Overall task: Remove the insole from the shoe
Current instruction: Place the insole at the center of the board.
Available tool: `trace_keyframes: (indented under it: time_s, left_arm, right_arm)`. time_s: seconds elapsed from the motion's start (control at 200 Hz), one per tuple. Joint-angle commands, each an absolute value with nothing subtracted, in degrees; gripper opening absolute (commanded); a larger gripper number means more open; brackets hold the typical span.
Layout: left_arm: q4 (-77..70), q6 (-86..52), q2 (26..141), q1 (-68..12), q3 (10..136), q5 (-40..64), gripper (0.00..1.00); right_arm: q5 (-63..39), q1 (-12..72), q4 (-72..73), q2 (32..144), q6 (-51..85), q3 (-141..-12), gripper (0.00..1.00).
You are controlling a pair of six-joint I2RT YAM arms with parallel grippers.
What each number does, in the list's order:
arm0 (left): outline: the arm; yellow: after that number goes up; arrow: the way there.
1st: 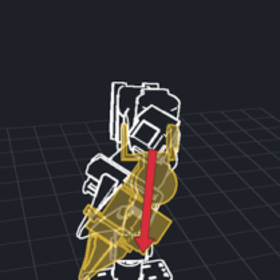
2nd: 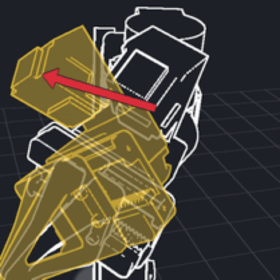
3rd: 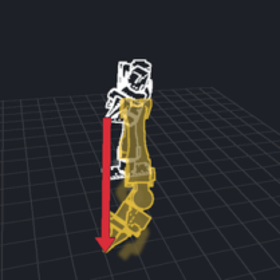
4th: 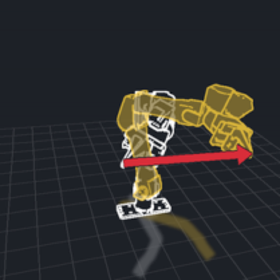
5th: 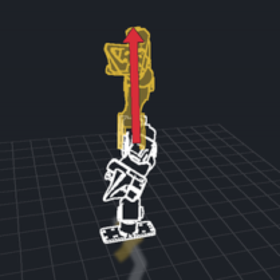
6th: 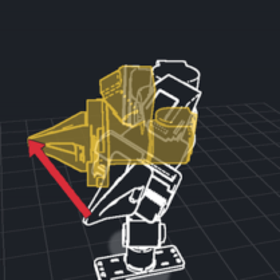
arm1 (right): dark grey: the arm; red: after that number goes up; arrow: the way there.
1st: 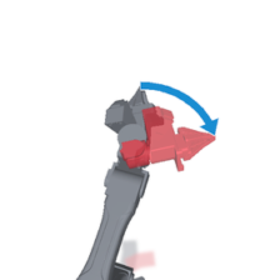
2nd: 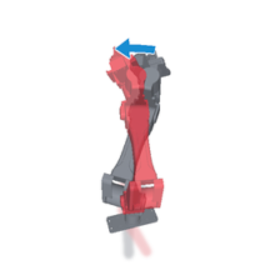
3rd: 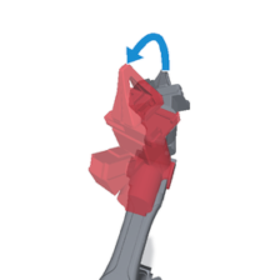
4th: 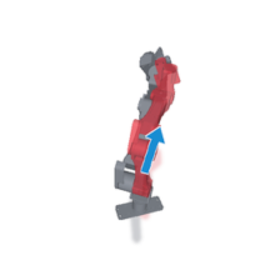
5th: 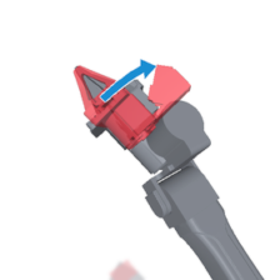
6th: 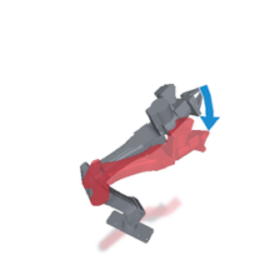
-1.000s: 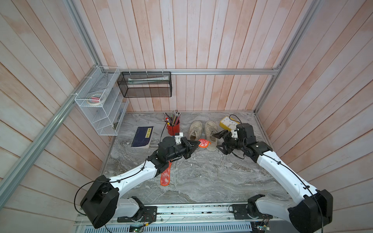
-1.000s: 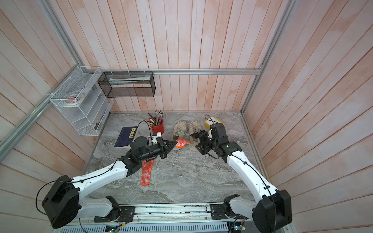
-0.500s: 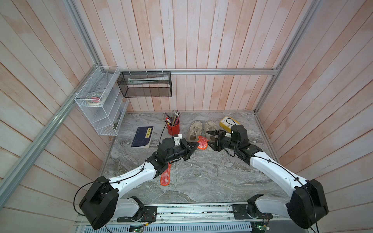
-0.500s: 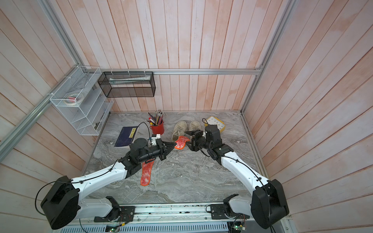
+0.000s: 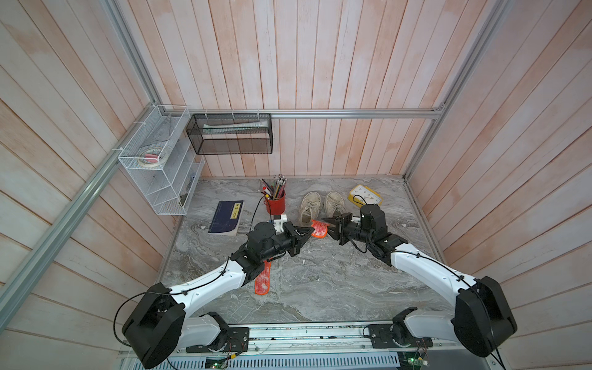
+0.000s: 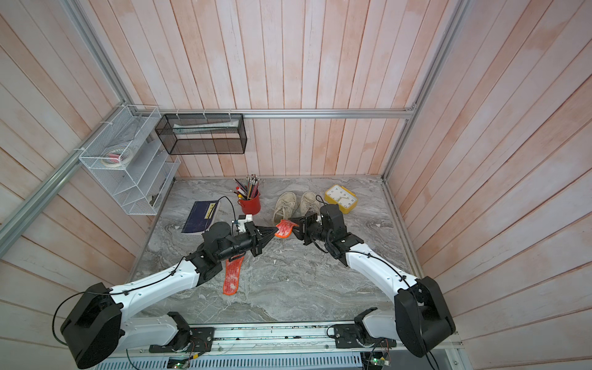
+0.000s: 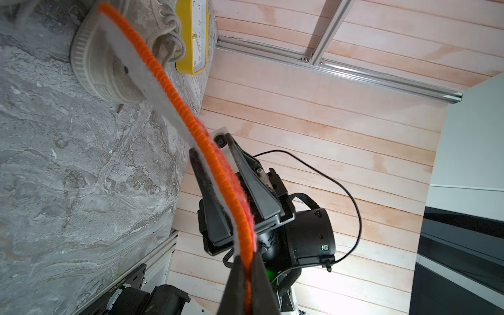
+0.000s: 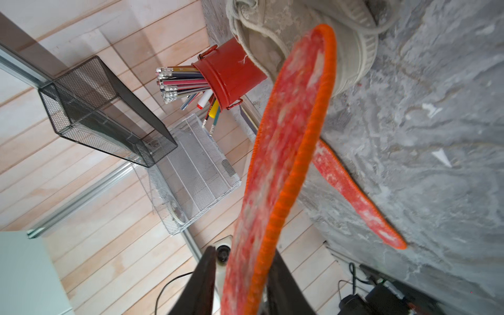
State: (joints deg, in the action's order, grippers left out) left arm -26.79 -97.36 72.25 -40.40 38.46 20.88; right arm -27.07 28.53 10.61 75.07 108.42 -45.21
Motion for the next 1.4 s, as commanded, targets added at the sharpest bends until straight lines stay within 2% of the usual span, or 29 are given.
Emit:
trace_keyframes:
  time_s: [0.0, 0.06, 0.085, 0.16, 0.235, 0.38, 0.57, 0.705, 1.095, 1.295, 1.395]
  left_arm:
    - [-26.8, -97.8, 70.1, -40.3, 37.2, 19.5, 0.14]
    - [-22.2, -96.6, 68.8, -40.2, 37.7, 18.3, 0.47]
    - [-19.9, -95.5, 68.1, -40.2, 38.1, 17.5, 0.55]
    - [-11.3, -90.2, 65.5, -39.6, 39.9, 14.2, 0.66]
    - [-0.4, -83.4, 62.4, -38.2, 42.6, 8.0, 0.71]
    - [10.4, -72.5, 59.0, -31.1, 45.2, 1.0, 0.71]
    - [15.5, -62.1, 59.5, -24.3, 48.7, -2.9, 0.71]
    - [16.7, -60.2, 59.5, -22.3, 49.6, -5.4, 0.71]
    - [20.9, -61.3, 56.3, -21.9, 47.6, -7.7, 0.70]
    - [22.6, -59.9, 54.7, -22.0, 45.5, -6.4, 0.70]
    - [24.0, -58.1, 54.6, -22.0, 45.6, -6.4, 0.70]
  right_arm:
    - [-26.1, 29.0, 14.0, 75.8, 107.4, -45.1, 0.11]
    - [-25.7, 29.0, 14.0, 75.8, 105.8, -45.2, 0.02]
    - [-25.5, 29.2, 13.8, 75.8, 104.8, -45.2, 0.00]
    - [-24.8, 29.1, 12.0, 75.6, 99.3, -45.9, 0.00]
    - [-25.1, 29.6, 7.1, 75.8, 89.5, -48.3, 0.00]
    - [-21.1, 35.2, 0.2, 76.7, 72.0, -50.0, 0.00]
    - [-21.0, 44.0, -1.7, 85.2, 61.9, -53.9, 0.00]
    - [-21.5, 47.8, 2.6, 92.1, 63.2, -55.4, 0.00]
    - [-23.6, 49.7, 11.5, 104.9, 71.9, -55.3, 0.00]
    - [-19.9, 52.1, 9.7, 108.7, 75.7, -54.8, 0.23]
    - [-16.9, 53.6, 6.3, 109.0, 76.3, -55.9, 0.38]
